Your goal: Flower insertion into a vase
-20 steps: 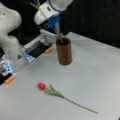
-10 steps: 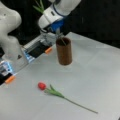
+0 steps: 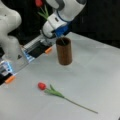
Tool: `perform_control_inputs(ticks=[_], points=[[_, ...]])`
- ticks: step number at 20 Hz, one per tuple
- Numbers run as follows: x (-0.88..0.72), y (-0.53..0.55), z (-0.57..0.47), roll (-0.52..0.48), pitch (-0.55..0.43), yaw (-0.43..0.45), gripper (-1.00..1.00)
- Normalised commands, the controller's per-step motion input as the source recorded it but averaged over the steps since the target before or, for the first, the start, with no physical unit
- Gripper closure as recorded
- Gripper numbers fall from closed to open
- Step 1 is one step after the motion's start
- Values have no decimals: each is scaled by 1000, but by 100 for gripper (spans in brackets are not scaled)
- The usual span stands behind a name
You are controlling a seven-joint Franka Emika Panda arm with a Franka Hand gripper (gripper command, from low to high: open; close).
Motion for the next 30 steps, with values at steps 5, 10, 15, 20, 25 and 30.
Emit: perform_control_inputs(ticks=[5,10,15,20,25,30], points=[[342,-75,-101,-158,45,47,100],[294,-56,-95,-117,58,24,100],[266,-38,-112,-95,53,23,100],[228,-25,-85,-103,56,34,100],[210,-26,-57,-103,45,36,-100],[219,-51,-16,-102,26,46,-100]])
